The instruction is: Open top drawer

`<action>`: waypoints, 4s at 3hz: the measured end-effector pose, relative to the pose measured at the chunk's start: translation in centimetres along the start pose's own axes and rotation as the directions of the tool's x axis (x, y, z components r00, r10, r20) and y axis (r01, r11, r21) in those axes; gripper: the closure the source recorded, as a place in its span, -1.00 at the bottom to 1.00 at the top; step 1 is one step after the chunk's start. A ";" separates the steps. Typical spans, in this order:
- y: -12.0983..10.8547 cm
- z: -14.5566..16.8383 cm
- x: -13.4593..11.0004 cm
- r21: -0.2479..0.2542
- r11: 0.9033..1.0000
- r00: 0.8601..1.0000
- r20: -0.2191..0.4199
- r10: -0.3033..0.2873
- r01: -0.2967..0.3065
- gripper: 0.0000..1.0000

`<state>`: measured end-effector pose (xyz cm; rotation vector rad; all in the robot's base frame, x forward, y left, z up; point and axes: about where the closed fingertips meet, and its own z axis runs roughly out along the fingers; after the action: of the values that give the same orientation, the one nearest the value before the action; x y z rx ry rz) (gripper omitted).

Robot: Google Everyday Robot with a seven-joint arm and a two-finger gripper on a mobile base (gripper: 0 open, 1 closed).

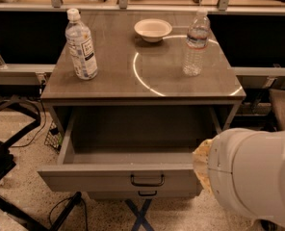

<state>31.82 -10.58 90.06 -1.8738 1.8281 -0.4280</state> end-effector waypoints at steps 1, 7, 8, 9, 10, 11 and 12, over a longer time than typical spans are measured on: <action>0.0 0.0 0.0 0.000 1.000 1.000 0.000 0.000 0.000 1.00; -5.5 17.6 14.0 -0.244 0.940 0.970 -0.018 0.243 -0.240 1.00; -5.2 20.0 14.8 -0.287 0.931 0.974 -0.035 0.224 -0.225 1.00; -3.5 22.9 15.0 -0.349 0.913 0.977 -0.043 0.210 -0.211 1.00; -1.5 26.0 14.1 -0.401 0.896 0.980 -0.018 0.199 -0.189 1.00; -1.0 27.6 13.3 -0.421 0.892 0.983 0.003 0.186 -0.167 1.00; 1.0 26.1 14.0 -0.465 0.874 0.989 -0.033 0.145 -0.143 1.00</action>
Offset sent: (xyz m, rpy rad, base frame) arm 0.0648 -0.0520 -0.0387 0.0674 0.1086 -0.1019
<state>45.86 -21.26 66.21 -2.0074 2.1968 0.0837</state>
